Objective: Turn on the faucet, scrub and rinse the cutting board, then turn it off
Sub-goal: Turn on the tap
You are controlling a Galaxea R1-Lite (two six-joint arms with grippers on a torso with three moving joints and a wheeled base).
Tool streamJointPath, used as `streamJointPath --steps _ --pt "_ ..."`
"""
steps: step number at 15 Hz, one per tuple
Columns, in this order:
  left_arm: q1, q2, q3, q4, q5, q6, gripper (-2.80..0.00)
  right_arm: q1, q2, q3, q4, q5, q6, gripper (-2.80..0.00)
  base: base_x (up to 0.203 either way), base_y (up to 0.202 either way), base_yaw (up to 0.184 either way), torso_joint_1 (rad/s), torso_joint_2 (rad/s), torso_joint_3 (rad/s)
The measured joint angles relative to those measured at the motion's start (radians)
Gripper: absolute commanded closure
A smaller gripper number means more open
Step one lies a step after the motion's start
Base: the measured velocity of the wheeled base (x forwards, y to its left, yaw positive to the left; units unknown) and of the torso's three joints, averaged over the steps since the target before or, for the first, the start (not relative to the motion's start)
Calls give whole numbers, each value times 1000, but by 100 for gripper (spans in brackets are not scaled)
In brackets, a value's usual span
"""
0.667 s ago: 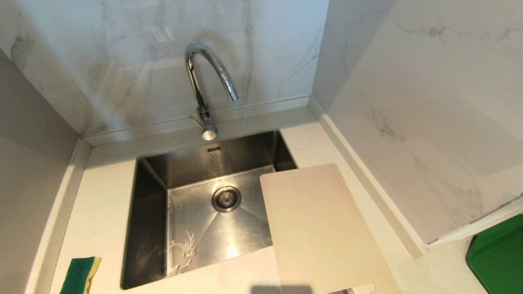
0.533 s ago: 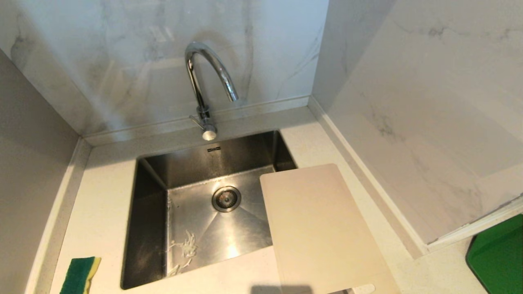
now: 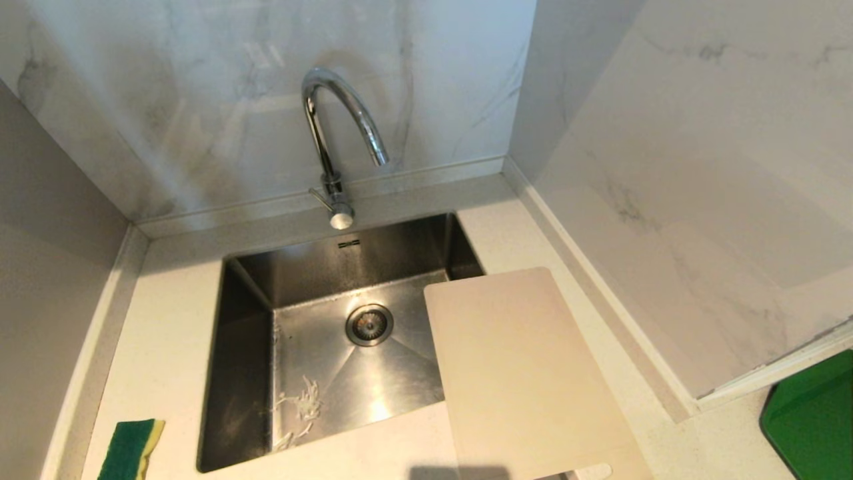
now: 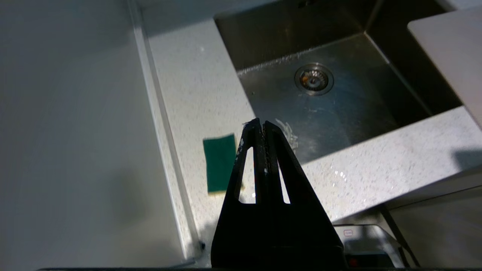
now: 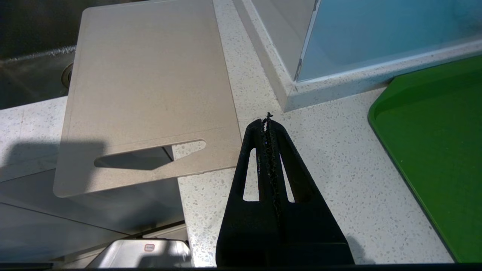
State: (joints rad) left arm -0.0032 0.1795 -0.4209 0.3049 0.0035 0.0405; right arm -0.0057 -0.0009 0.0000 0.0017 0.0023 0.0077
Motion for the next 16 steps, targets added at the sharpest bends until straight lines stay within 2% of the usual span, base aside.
streamJointPath --steps 5,7,8,10,11,13,14,16 --pt "1 408 -330 4 -21 88 0 0 0 0 0 0 0 0 0 0 0 0 0 0" --pt "-20 594 -487 17 17 105 0 0 0 0 0 -1 0 0 0 0 0 0 0 0" --pt "-61 675 -558 23 68 107 0 0 0 0 0 0 0 0 0 0 0 0 0 0" --pt "-210 835 -673 28 212 84 0 0 0 0 0 0 0 0 0 0 0 0 0 0" --pt "-280 919 -726 29 292 59 0 0 0 0 0 0 0 0 0 0 0 0 0 0" --pt "-367 1082 -835 35 411 3 0 0 0 0 0 0 0 0 0 0 0 0 0 0" --pt "-389 1163 -895 46 447 -28 0 0 0 0 0 1 0 0 0 0 0 0 0 0" --pt "-418 1318 -1028 89 478 -102 0 0 0 0 0 1 0 0 0 0 0 0 0 0"
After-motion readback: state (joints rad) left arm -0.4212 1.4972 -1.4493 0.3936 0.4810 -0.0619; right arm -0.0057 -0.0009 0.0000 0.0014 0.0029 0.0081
